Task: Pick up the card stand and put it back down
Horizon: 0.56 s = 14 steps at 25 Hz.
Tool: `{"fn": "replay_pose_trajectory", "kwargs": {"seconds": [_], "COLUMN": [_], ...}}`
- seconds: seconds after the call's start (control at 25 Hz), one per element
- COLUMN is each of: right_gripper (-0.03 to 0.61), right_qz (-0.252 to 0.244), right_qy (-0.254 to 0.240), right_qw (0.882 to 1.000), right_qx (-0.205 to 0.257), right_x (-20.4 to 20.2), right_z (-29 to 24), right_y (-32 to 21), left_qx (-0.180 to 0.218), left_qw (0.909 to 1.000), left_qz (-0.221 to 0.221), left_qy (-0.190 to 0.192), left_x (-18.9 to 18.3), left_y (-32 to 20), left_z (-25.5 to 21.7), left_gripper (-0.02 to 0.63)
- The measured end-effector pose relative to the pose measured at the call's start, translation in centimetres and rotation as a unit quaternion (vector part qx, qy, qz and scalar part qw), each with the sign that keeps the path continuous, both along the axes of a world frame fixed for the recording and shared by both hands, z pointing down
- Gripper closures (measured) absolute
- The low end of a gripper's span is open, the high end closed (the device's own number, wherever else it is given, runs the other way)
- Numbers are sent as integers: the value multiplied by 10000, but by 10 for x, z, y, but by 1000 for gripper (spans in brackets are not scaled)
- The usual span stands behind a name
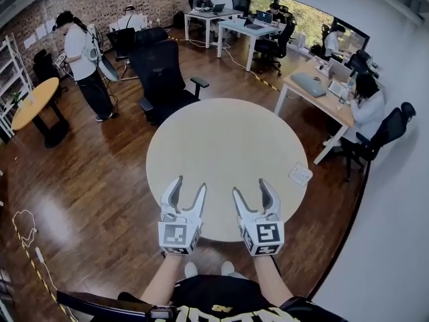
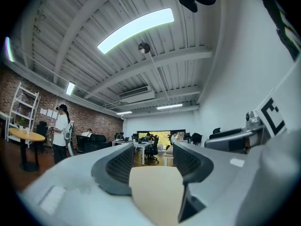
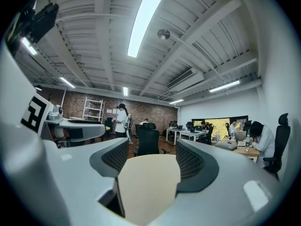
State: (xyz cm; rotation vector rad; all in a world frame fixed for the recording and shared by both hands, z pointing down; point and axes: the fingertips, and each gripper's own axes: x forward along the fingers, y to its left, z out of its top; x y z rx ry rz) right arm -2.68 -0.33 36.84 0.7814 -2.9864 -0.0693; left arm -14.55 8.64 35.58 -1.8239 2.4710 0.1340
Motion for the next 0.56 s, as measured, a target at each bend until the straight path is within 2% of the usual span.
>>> {"fn": "replay_pose_trajectory", "kwargs": {"seconds": [0.16,0.36,0.56], "right_gripper": [268,268,270], "right_qz": [-59,-29,-28], "right_qy": [1,-24,1], "right_qw": [10000,10000,10000], "right_qx": [13,59,24], "right_x": [-8,-18,-24], "right_z": [4,-1,4], "right_y": [1,0,-3], "left_qx": [-22,-294,42], "left_qw": [9999,9992,9998], "left_qz": [-156,-118,-113], "left_qy": [42,-245,144], "left_x": [-18,-28,-28], "left_y": [7,11,8], "left_z": [4,16,4], "left_gripper": [353,353,364]}}
